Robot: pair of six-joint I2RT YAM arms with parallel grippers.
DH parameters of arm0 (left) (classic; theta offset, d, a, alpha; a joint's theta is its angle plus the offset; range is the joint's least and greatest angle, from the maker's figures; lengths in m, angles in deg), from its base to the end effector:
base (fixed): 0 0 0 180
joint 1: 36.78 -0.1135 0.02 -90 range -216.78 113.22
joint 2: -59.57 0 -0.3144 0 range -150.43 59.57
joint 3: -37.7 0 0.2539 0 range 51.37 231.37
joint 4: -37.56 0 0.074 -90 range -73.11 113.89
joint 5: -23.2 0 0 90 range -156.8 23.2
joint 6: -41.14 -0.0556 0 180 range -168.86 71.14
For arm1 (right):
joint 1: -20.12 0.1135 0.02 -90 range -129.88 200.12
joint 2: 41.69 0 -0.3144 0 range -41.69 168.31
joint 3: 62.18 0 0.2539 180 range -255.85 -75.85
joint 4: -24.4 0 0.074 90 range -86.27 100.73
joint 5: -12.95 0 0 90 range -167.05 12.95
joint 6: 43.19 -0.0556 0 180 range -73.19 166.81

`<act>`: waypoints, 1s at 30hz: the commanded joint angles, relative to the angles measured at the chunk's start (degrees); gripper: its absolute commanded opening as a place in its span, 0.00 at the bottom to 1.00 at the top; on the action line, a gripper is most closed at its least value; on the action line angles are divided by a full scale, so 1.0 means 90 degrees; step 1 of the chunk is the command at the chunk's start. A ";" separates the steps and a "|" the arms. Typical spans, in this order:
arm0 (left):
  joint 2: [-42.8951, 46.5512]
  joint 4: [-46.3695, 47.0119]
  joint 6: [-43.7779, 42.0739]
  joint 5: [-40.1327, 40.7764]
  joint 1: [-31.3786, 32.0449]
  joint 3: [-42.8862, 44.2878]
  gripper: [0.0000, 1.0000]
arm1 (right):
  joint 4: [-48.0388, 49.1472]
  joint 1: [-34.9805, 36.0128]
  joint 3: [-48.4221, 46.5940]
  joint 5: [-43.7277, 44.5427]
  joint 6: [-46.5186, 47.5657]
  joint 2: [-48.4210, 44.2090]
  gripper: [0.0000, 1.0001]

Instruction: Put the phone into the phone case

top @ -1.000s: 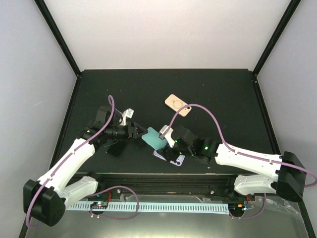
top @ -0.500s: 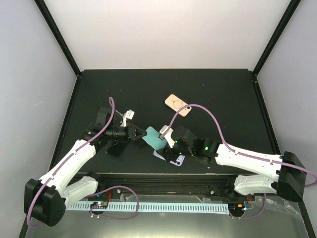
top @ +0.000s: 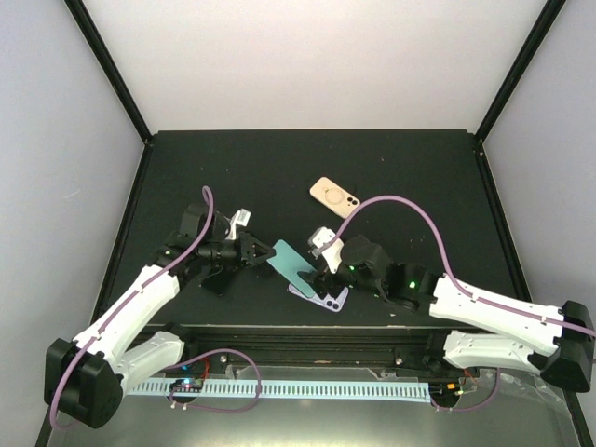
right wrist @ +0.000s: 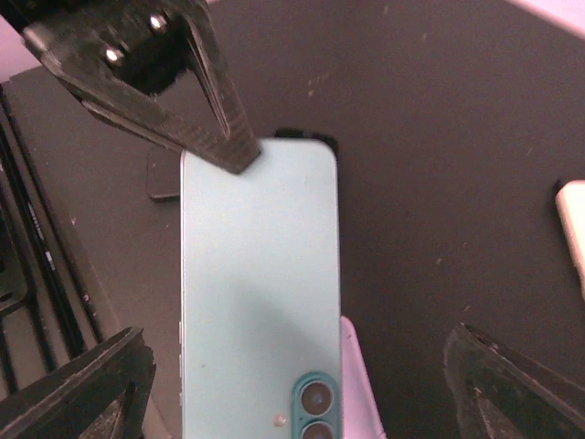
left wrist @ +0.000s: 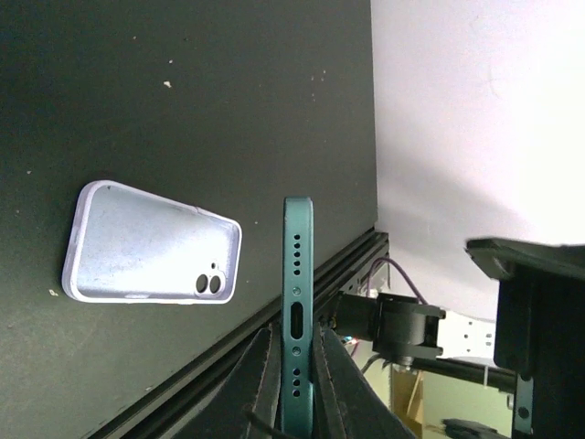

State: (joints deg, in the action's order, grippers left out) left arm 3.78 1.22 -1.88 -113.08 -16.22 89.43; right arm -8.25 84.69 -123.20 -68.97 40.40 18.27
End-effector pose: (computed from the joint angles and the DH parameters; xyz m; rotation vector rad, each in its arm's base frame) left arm 0.1564 -0.1016 0.2827 -0.0884 2.4814 -1.4911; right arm 0.1043 0.2011 0.3228 -0.9800 1.9385 0.5796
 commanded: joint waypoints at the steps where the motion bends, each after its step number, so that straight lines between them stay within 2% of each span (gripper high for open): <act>1: 0.0311 0.0376 0.0650 -0.0114 -0.0038 -0.0047 0.01 | 0.0678 0.0483 0.0252 0.0860 0.0802 -0.0405 0.78; 5: 0.0720 0.0766 0.1585 -0.0046 -0.0056 -0.0370 0.02 | 0.2315 0.1333 0.1203 0.1498 0.2179 -0.1042 0.68; 7: 0.0953 0.0889 0.2124 0.0028 -0.0066 -0.0535 0.02 | 0.2930 0.1497 0.1637 0.1561 0.2763 -0.1256 0.59; 9: 0.1189 0.0921 0.2553 0.0081 -0.0076 -0.0658 0.02 | 0.3227 0.1593 0.1907 0.1461 0.3283 -0.1377 0.47; 11: 0.1407 0.0914 0.2957 0.0104 -0.0077 -0.0741 0.02 | 0.3289 0.1698 0.2054 0.1460 0.3775 -0.1417 0.43; 19: 0.2180 0.0969 0.4146 0.0177 -0.0097 -0.0983 0.02 | 0.3683 0.2197 0.2543 0.1891 0.5296 -0.1182 0.41; 25: 0.2453 0.0961 0.4376 0.0267 -0.0106 -0.0990 0.02 | 0.4035 0.2353 0.2720 0.2050 0.5699 -0.1106 0.39; 30: 0.2549 0.0871 0.4404 0.0211 -0.0106 -0.0958 0.02 | 0.4341 0.2417 0.2783 0.2516 0.6116 -0.0958 0.32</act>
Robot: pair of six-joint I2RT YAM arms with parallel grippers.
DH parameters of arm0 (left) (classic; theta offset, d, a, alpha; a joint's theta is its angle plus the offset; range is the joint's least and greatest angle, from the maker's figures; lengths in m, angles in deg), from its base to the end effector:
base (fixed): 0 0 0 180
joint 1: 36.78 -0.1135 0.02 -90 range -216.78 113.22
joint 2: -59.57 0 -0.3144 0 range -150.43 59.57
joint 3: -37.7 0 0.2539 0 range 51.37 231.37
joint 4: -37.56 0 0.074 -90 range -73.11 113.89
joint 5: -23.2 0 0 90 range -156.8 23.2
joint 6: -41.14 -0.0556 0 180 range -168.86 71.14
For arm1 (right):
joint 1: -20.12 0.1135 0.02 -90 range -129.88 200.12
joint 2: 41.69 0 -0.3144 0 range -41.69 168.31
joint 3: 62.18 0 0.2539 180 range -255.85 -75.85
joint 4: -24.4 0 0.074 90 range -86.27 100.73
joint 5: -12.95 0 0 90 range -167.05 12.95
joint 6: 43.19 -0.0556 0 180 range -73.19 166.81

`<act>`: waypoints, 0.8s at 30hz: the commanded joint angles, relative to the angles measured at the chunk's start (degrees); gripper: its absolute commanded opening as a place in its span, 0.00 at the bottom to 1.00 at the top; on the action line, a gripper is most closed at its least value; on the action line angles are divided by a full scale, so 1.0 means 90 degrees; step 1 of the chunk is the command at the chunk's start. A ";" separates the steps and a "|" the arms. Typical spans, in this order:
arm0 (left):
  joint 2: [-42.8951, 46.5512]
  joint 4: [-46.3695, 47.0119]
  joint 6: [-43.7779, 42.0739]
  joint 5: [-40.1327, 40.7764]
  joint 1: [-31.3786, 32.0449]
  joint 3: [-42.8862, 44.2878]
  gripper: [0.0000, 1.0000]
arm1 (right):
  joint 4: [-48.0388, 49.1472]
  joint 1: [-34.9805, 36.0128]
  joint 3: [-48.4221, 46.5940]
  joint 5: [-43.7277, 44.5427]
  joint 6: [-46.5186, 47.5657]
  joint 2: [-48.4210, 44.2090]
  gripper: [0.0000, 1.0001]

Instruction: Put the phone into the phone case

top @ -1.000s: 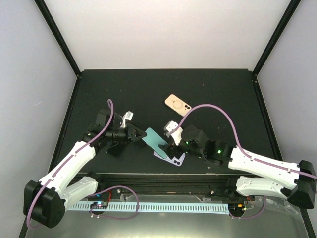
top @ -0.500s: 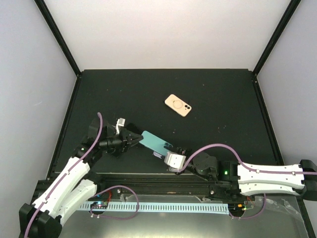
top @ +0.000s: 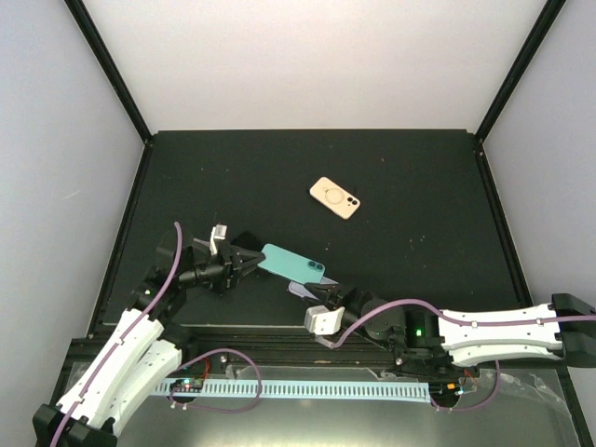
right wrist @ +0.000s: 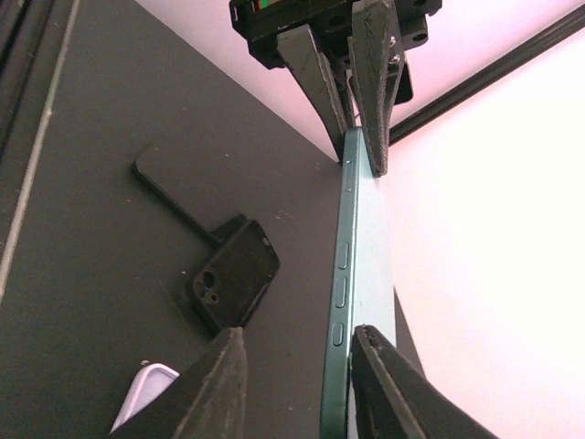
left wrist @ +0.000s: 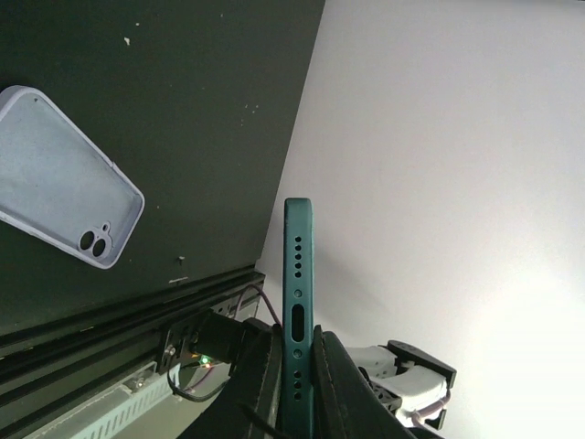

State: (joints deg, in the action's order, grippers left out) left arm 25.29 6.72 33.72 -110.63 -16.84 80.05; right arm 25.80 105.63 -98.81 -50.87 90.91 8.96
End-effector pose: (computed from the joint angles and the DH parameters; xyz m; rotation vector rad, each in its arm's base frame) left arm 0.0967 -0.0760 0.2821 -0.6737 2.2968 -1.7811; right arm 0.0392 0.1854 0.2680 -1.4362 1.0337 0.1142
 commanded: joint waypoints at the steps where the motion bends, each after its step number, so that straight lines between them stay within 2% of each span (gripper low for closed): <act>1: 0.0179 0.0237 0.0464 -0.0057 -0.0040 0.0075 0.02 | 0.0627 0.0118 0.0093 0.0584 0.0582 0.0097 0.31; 6: 0.0251 0.0201 0.0541 -0.0077 -0.0038 0.0046 0.01 | 0.0850 0.0192 0.0172 0.0825 0.0851 0.0132 0.27; 16: 0.0380 0.0083 0.0559 -0.0116 -0.0038 0.0053 0.02 | 0.1020 0.0232 0.0188 0.1152 0.1112 0.0279 0.26; 24: 0.0578 -0.0056 0.0612 -0.0085 -0.0038 0.0016 0.02 | 0.1168 0.0271 0.0179 0.1201 0.1179 0.0300 0.07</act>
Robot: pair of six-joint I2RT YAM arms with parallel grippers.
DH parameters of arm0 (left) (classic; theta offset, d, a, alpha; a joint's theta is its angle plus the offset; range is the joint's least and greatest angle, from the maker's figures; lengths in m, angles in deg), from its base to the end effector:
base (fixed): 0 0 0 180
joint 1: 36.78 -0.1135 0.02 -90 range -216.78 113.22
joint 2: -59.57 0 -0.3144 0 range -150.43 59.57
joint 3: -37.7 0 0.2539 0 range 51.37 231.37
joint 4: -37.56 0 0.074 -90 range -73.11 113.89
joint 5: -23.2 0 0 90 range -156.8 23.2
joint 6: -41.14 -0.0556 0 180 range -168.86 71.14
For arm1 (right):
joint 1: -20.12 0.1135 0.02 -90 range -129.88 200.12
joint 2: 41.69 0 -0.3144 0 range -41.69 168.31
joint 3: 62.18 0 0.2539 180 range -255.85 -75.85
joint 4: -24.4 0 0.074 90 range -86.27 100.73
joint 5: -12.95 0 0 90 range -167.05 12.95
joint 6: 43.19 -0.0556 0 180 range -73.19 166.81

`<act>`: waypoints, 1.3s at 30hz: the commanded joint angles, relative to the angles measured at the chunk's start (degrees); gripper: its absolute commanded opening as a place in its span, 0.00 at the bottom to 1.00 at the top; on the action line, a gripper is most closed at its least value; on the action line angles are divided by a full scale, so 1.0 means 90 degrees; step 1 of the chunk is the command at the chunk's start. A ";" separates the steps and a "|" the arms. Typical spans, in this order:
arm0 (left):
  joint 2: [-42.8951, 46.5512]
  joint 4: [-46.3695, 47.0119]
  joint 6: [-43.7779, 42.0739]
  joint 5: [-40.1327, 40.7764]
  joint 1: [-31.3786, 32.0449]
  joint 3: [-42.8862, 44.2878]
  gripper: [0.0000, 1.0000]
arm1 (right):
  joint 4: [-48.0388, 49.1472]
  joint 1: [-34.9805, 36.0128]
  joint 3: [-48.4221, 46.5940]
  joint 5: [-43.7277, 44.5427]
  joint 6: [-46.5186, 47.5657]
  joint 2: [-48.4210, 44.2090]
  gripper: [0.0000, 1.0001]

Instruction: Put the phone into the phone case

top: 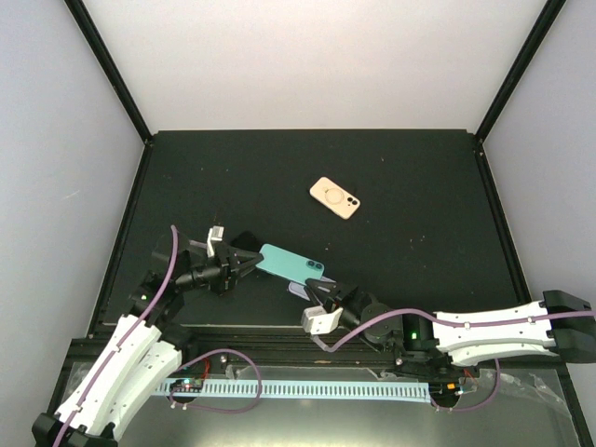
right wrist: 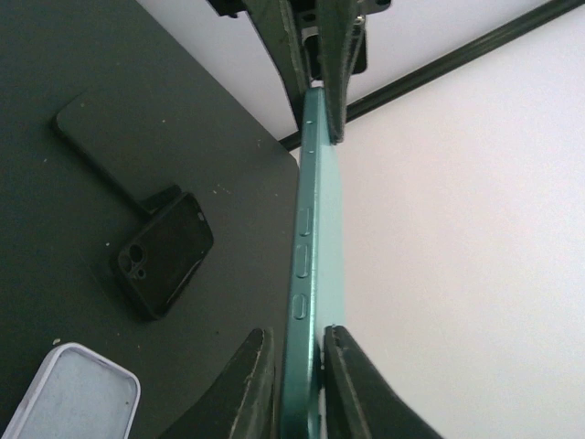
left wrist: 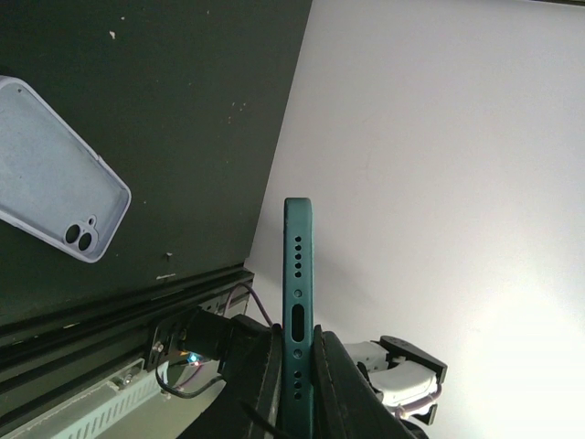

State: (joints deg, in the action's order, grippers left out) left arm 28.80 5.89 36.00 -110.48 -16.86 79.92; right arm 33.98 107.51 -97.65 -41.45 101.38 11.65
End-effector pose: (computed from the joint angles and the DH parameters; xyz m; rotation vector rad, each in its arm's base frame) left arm 0.0865 -0.0722 0.2853 -0.6847 2.2599 -1.8126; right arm 0.0411 0.1902 0.2706 -1.3916 0.9578 -0.1036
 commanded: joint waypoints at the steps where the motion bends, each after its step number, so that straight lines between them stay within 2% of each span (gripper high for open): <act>1: 0.0208 -0.0013 0.0386 -0.0079 -0.0038 0.0030 0.02 | 0.0252 0.0063 0.0042 0.0170 0.0003 -0.0004 0.04; 6: 0.0364 -0.0055 0.0540 0.0042 -0.0036 -0.0049 0.02 | 0.0138 0.0068 0.0016 0.0098 -0.0132 -0.0021 0.01; 8: 0.0402 -0.0039 0.0596 0.0045 -0.0036 -0.0081 0.05 | 0.0132 0.0071 0.0010 0.0106 -0.0156 -0.0016 0.01; 12: 0.0479 -0.0058 0.0648 0.0169 -0.0036 -0.0120 0.28 | 0.0060 0.0061 0.0003 0.0096 -0.0291 -0.0055 0.01; 16: 0.0591 0.0016 0.0697 0.0399 -0.0042 -0.0326 0.59 | -0.0250 0.0073 -0.0033 0.0026 -0.0785 -0.0198 0.01; 19: 0.0610 0.0051 0.0575 0.0471 -0.0046 -0.0497 0.70 | -0.0635 0.0058 -0.0154 0.0129 -0.1471 -0.0385 0.01; 26: 0.0234 -0.0635 -0.0634 0.1021 -0.0046 -0.0496 0.71 | -0.2209 0.0005 -0.1077 0.1232 -0.4023 -0.0356 0.01; 34: -0.0408 -0.0834 -0.1663 0.1375 0.0042 -0.0518 0.63 | -0.3256 -0.0190 -0.1475 0.1109 -0.5583 -0.0302 0.01; 39: -0.0623 -0.0532 -0.1651 0.1660 0.0271 -0.0879 0.57 | -0.4190 -0.0827 -0.1783 0.0680 -0.6811 -0.0350 0.01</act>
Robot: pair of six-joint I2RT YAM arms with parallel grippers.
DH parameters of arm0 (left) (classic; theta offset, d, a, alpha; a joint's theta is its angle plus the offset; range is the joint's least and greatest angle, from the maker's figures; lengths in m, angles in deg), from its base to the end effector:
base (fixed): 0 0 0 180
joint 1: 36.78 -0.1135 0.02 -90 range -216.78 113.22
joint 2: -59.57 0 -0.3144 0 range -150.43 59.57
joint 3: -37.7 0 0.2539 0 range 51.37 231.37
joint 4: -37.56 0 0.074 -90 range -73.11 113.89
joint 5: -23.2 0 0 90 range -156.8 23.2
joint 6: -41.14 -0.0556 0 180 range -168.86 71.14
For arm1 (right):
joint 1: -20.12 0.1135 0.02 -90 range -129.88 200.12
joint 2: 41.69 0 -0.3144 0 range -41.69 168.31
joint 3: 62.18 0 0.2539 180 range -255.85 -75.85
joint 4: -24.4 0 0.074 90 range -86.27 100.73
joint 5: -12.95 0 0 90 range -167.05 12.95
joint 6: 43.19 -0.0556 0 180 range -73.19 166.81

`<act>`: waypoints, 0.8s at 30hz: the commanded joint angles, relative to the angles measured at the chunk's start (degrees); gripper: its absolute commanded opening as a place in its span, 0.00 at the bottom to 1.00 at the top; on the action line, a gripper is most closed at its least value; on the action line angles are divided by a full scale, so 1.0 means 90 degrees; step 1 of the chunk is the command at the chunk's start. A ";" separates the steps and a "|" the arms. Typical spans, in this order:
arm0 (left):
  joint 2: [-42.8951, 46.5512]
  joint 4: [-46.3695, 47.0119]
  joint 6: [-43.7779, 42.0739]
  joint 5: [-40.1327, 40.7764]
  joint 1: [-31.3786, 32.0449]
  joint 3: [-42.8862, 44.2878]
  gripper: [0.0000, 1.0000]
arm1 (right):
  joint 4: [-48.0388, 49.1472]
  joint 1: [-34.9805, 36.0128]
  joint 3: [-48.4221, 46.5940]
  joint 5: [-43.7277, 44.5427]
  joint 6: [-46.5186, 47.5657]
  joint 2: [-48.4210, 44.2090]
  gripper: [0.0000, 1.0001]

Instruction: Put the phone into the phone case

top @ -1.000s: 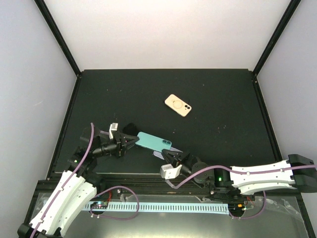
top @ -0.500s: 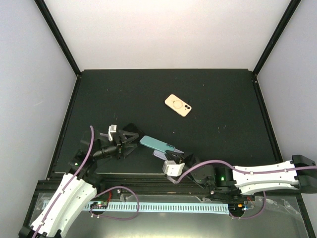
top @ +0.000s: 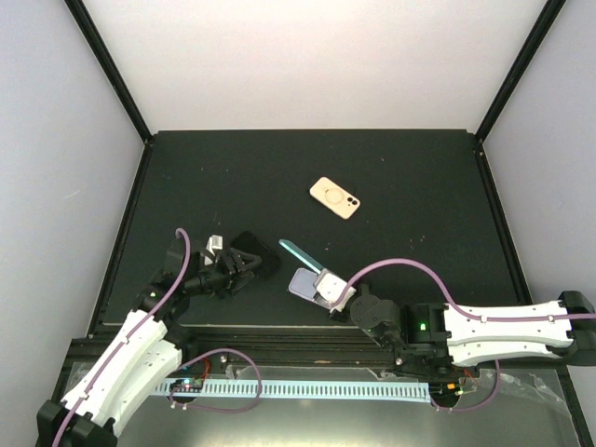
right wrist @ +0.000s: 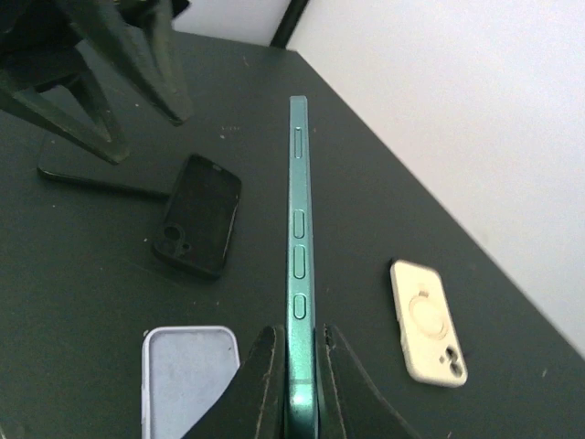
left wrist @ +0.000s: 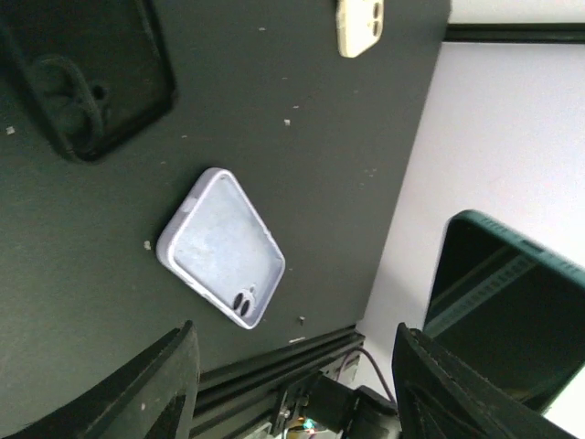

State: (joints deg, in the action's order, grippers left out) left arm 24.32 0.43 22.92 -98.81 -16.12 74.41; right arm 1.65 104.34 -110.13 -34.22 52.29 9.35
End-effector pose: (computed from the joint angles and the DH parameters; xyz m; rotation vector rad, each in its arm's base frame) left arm 0.0977 -0.0683 0.2308 -0.7436 2.4042 -1.4166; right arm 0.0556 0.1744 0.2943 -0.9796 1.6279 0.1742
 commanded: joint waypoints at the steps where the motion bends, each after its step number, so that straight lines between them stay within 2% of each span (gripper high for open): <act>1: -0.0198 0.0241 -0.0131 0.0419 0.0276 -0.0347 0.57 | -0.0638 -0.0623 -0.0375 -0.0251 -0.1467 -0.0146 0.01; 4: -0.0508 0.0873 0.0161 0.0496 0.0590 -0.0631 0.55 | -0.0636 -0.1011 -0.0217 -0.0636 -0.1690 -0.0366 0.01; 7: -0.0952 0.1666 0.0480 0.0550 0.0937 -0.0827 0.54 | -0.0821 -0.1562 -0.0178 -0.1484 -0.1991 -0.0562 0.01; 12: -0.2127 0.2522 0.0665 0.0734 0.1629 -0.0722 0.52 | -0.1078 -0.1975 -0.0088 -0.2500 -0.1910 -0.0903 0.01; 18: -0.3437 0.3731 0.0733 0.0523 0.1990 -0.0536 0.50 | -0.1243 -0.2746 0.0110 -0.3837 -0.2377 -0.0935 0.01; 24: -0.4676 0.3969 0.0412 0.0405 0.2269 -0.0006 0.49 | -0.0841 -0.3028 0.0722 -0.4221 -0.3071 -0.0897 0.01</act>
State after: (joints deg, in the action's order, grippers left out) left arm -12.88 30.26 28.08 -94.28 2.79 70.24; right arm -10.90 78.22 -106.28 -67.68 29.86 1.83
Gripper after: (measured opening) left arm 0.498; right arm 0.082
